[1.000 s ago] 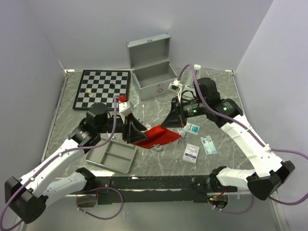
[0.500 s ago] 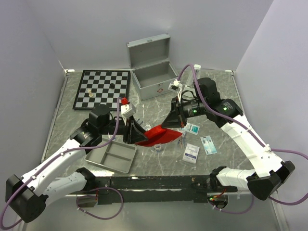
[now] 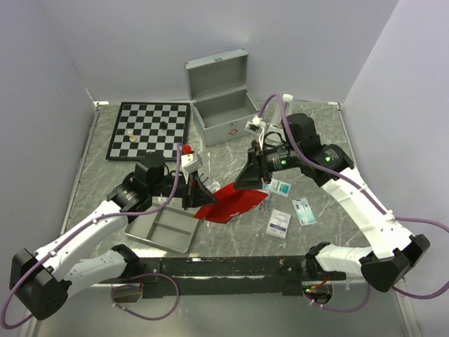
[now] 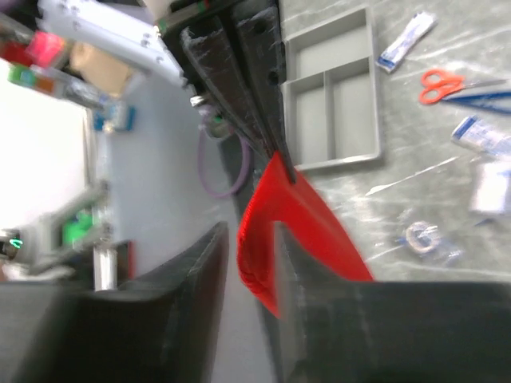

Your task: Organize the medicine kit

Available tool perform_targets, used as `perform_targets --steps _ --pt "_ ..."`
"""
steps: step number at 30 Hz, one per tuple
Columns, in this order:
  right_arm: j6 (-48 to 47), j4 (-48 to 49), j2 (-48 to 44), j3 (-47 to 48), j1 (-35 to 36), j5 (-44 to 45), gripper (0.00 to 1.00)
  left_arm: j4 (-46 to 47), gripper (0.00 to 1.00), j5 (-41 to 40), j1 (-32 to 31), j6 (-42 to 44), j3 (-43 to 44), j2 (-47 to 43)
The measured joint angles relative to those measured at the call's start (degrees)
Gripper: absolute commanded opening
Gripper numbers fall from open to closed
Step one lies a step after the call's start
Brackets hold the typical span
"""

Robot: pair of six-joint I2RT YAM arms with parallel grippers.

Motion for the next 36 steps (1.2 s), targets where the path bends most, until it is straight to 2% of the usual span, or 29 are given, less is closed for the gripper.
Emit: perform_targets --steps 2,8,14,19,22,29,36 --pt "0.63 0.42 0.00 0.00 0.00 1.36 1.00 -0.24 0.01 -0.96 0.00 -0.28 0.00 -0.04" --pt "2.62 3.08 -0.04 -0.07 0.00 12.39 1.00 -1.09 0.01 -11.32 -0.07 -4.20 -0.15 -3.28" --pt "8.70 7.39 -1.42 -3.28 0.00 32.83 1.00 -5.05 0.01 -28.57 -0.07 -8.33 0.79 -6.34" --pt "15.02 12.87 -1.88 -11.50 0.00 51.15 1.00 -13.14 0.01 -44.54 -0.04 -13.18 4.35 -4.15" --pt "16.96 14.29 -1.36 -16.26 0.02 56.57 1.00 -17.07 0.01 -53.00 -0.07 -16.59 4.96 -4.63" --pt "15.10 21.07 3.69 -22.80 4.39 57.40 0.86 -26.91 0.01 -70.07 -0.04 -26.51 6.12 -8.66" --pt "11.10 26.29 12.33 -23.50 9.27 54.25 0.84 -35.39 0.01 -79.84 -0.04 -37.53 10.91 -7.91"
